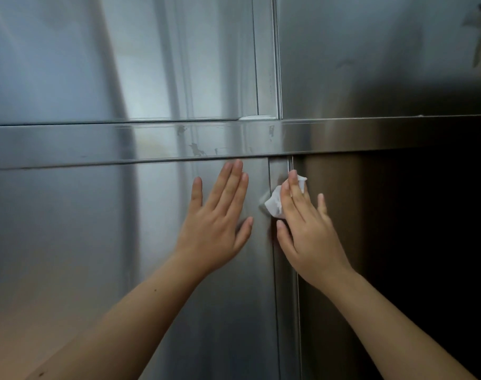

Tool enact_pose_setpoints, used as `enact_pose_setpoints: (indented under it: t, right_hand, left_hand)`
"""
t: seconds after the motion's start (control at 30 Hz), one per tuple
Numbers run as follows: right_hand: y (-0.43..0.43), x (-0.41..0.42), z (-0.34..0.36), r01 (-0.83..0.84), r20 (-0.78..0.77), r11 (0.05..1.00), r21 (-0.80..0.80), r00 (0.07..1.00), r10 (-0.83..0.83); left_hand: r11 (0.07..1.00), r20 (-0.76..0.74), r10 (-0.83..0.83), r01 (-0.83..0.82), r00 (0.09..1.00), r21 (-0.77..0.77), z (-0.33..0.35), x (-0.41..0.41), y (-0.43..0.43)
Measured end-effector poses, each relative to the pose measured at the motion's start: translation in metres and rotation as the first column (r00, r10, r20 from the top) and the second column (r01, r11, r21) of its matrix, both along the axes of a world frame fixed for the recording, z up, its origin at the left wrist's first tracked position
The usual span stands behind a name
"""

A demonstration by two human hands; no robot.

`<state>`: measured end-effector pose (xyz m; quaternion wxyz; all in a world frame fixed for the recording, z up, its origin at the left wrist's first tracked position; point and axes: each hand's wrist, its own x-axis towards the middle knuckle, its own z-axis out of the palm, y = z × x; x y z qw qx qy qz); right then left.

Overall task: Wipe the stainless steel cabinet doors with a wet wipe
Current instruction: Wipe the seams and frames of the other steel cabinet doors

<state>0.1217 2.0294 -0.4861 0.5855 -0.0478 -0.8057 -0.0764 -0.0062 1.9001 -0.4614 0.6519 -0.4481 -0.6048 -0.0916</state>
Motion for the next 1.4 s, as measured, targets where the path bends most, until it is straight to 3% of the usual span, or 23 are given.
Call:
enact_pose_setpoints:
  t: [0.47,0.63,1.03,1.2,1.4]
  right_hand:
    - [-0.006,-0.009,0.019,0.034,-0.258,0.973,0.230,0.966,0.028]
    - [-0.006,-0.022,0.027,0.140,-0.328,0.938,0.316,0.944,-0.031]
    - [-0.005,-0.027,0.026,0.399,-0.464,0.861,0.317,0.856,-0.225]
    - [-0.004,-0.029,0.026,0.393,-0.504,0.857,0.332,0.843,-0.191]
    - [0.001,-0.030,0.025,0.270,-0.496,0.878,0.394,0.867,-0.044]
  left_hand:
    - [0.996,0.032,-0.062,0.060,0.998,0.071,-0.002,0.004,-0.001]
    - [0.992,0.053,-0.077,0.072,0.996,0.101,-0.002,0.005,-0.002]
    - [0.992,0.064,-0.086,0.079,0.994,0.100,-0.002,0.005,-0.002]
    - [0.991,0.059,-0.093,0.086,0.994,0.106,-0.002,0.005,-0.003]
    - [0.991,0.054,-0.083,0.077,0.995,0.105,-0.002,0.005,-0.002]
